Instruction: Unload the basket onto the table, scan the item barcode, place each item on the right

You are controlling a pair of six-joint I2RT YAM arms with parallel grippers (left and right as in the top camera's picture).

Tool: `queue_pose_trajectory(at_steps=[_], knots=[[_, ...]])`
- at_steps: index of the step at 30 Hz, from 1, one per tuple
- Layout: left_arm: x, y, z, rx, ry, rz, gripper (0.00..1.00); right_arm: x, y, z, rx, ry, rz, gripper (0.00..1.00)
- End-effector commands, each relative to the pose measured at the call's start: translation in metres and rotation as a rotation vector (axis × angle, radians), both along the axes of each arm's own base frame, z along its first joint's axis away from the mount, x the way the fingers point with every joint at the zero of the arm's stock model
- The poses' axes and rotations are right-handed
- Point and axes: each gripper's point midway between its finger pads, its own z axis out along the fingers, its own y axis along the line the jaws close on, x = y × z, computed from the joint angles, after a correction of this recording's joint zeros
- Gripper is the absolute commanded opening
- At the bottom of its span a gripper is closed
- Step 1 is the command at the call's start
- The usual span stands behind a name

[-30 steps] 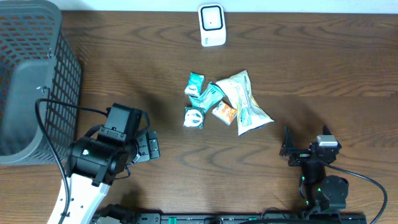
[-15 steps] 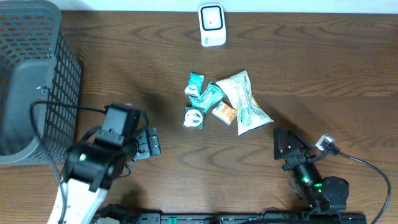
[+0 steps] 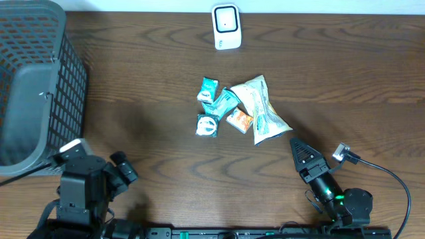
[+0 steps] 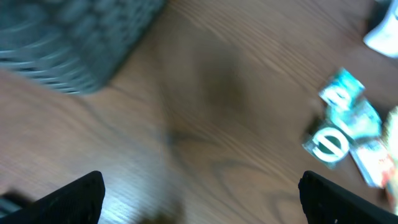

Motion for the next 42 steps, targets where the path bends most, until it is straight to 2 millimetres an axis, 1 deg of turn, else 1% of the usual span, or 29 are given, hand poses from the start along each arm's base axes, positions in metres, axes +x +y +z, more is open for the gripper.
queue_pose_trajectory(at_steps=[1, 3, 4, 6, 12, 15, 20, 21, 22, 23, 25, 26, 27, 29, 30, 31, 32, 35, 37, 39, 42], knots=[[-0.009, 0.030, 0.002, 0.081, -0.003, 0.166, 0.98, -0.002, 0.003, 0.000, 0.015, 0.005, 0.017, 0.99], [-0.015, 0.042, 0.003, 0.124, 0.004, 0.227, 0.98, -0.002, 0.003, 0.000, 0.015, 0.005, 0.018, 0.99], [-0.017, 0.044, 0.002, 0.116, 0.001, 0.254, 0.98, -0.002, 0.003, 0.000, 0.015, 0.005, 0.020, 0.99], [-0.017, 0.045, 0.002, 0.095, -0.008, 0.283, 0.98, -0.003, 0.005, 0.000, 0.015, 0.005, 0.031, 0.99], [-0.018, 0.044, 0.001, 0.087, 0.001, 0.284, 0.98, -0.003, 0.005, 0.000, 0.015, 0.005, 0.033, 0.99], [-0.018, 0.044, 0.001, 0.087, 0.001, 0.284, 0.98, -0.008, 0.013, 0.000, 0.017, 0.006, 0.089, 0.99], [-0.018, 0.044, 0.001, 0.087, 0.001, 0.284, 0.98, -0.012, 0.018, 0.001, -0.011, -0.015, 0.125, 0.99], [-0.018, 0.044, 0.001, 0.087, 0.001, 0.284, 0.98, -0.014, 0.021, 0.004, -0.010, -0.030, 0.143, 0.99], [-0.018, 0.044, 0.001, 0.087, 0.001, 0.284, 0.98, -0.016, 0.023, 0.013, -0.019, -0.074, 0.163, 0.99], [-0.018, 0.044, 0.001, 0.087, 0.001, 0.284, 0.98, -0.019, 0.027, 0.029, -0.040, -0.164, 0.187, 0.99], [-0.018, 0.044, 0.001, 0.087, 0.001, 0.284, 0.98, -0.030, 0.030, 0.069, -0.067, -0.371, 0.205, 0.99], [-0.018, 0.044, 0.001, 0.087, 0.001, 0.284, 0.98, -0.041, 0.028, 0.101, -0.076, -0.526, 0.189, 0.99], [-0.018, 0.044, 0.001, 0.087, 0.001, 0.284, 0.98, -0.047, 0.025, 0.119, -0.077, -0.605, 0.164, 0.99], [-0.018, 0.044, 0.001, 0.087, 0.001, 0.284, 0.98, -0.056, 0.017, 0.151, -0.083, -0.704, 0.099, 0.99], [-0.018, 0.044, 0.001, 0.087, 0.001, 0.284, 0.98, -0.058, 0.013, 0.165, -0.110, -0.737, 0.062, 0.99], [-0.018, 0.044, 0.001, 0.087, 0.001, 0.284, 0.98, -0.060, 0.011, 0.174, -0.141, -0.760, 0.039, 0.99], [-0.018, 0.044, 0.001, 0.087, 0.001, 0.284, 0.98, -0.063, 0.009, 0.188, -0.209, -0.790, 0.008, 0.99], [-0.018, 0.044, 0.001, 0.087, 0.001, 0.284, 0.98, -0.060, 0.006, 0.212, -0.341, -0.783, -0.040, 0.99], [-0.018, 0.044, 0.001, 0.087, 0.001, 0.284, 0.98, -0.056, 0.008, 0.223, -0.409, -0.759, -0.030, 0.99], [-0.018, 0.044, 0.001, 0.087, 0.001, 0.284, 0.98, -0.051, 0.015, 0.232, -0.479, -0.737, 0.018, 0.99], [-0.018, 0.044, 0.001, 0.087, 0.001, 0.284, 0.98, -0.042, 0.027, 0.240, -0.521, -0.686, 0.128, 0.99]])
